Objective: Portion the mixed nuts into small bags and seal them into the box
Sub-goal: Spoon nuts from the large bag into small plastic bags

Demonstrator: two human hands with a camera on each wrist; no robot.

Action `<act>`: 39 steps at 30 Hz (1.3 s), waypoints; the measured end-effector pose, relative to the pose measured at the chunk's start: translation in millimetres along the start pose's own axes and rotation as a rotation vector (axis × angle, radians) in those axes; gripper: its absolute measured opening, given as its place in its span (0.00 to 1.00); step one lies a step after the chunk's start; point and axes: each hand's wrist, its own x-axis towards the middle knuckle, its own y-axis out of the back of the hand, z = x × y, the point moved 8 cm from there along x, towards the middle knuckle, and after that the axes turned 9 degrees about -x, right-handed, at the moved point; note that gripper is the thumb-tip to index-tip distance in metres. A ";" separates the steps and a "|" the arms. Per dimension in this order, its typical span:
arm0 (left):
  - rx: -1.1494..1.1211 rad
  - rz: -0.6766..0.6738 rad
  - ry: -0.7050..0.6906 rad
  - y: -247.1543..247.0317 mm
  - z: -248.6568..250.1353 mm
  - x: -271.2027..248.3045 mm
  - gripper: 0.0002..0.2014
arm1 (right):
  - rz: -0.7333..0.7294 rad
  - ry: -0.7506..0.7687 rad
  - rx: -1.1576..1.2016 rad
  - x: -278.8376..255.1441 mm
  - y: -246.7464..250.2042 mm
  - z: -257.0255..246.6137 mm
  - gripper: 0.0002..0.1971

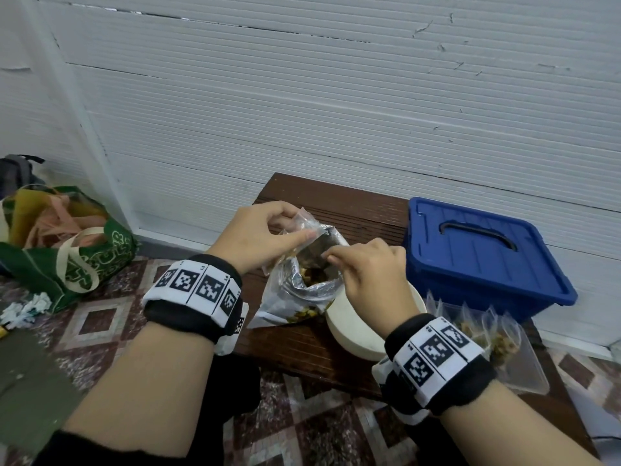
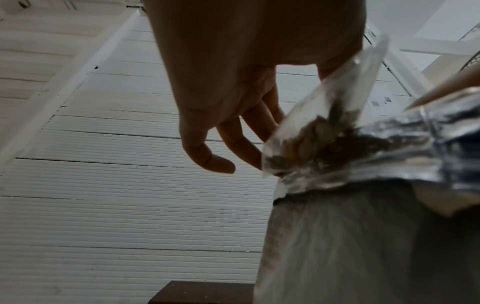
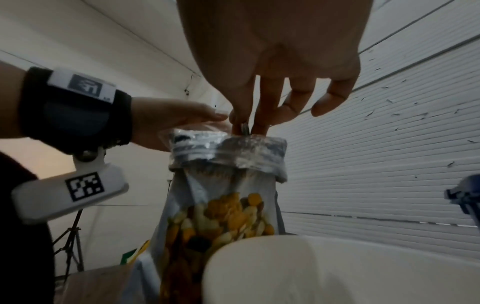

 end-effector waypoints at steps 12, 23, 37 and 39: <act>-0.042 -0.013 0.003 -1.9 1.1 -0.3 0.12 | -0.077 -0.437 0.379 5.2 -14.7 39.1 0.12; -0.002 0.050 -0.019 10.6 -1.3 2.7 0.11 | 0.029 -0.745 0.534 1.1 -3.0 65.7 0.14; -0.084 0.059 -0.017 24.7 0.5 -2.2 0.13 | 0.103 -0.904 0.605 1.5 8.1 101.5 0.21; -0.066 0.051 -0.008 24.1 1.3 -3.0 0.10 | 0.135 -0.902 0.603 4.6 16.1 107.2 0.22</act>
